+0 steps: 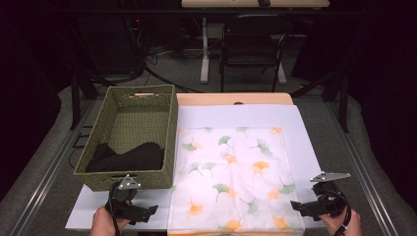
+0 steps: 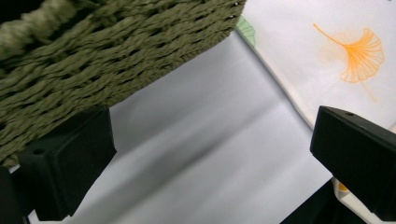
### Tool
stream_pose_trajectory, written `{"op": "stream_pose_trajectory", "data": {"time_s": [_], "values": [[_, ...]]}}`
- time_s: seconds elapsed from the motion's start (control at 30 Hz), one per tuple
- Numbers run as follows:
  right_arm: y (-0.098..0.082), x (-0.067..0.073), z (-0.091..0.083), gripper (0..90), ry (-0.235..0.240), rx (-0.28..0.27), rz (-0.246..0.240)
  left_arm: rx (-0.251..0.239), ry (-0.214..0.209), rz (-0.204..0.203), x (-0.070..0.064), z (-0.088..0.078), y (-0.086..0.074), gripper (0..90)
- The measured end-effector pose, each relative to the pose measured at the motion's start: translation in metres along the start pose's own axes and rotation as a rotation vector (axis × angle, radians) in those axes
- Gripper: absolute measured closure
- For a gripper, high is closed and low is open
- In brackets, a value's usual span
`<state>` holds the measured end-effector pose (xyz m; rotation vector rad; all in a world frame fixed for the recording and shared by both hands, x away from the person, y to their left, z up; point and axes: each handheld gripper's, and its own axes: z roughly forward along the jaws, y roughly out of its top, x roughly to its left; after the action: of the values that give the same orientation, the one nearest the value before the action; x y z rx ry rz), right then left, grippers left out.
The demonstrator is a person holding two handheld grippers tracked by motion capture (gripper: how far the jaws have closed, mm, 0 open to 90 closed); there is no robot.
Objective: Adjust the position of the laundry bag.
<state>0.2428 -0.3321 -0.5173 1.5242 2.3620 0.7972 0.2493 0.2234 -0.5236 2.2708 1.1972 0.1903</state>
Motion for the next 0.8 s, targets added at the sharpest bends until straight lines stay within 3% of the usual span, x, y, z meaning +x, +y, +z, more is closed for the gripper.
{"op": "stream_pose_trajectory", "data": {"time_s": [0.1,0.63,0.8], "values": [[-0.001,0.002,0.002,0.0,0.001,0.013,0.000,0.035,-0.014,-0.006,-0.002,0.004,0.001,0.0],[0.002,0.011,0.012,0.6,0.027,0.063,-0.010,0.037,-0.028,0.043,-0.024,0.012,0.007,0.3],[0.003,0.013,0.015,3.3,0.019,0.077,-0.012,0.040,-0.032,0.064,-0.032,0.016,0.009,4.9]]}}
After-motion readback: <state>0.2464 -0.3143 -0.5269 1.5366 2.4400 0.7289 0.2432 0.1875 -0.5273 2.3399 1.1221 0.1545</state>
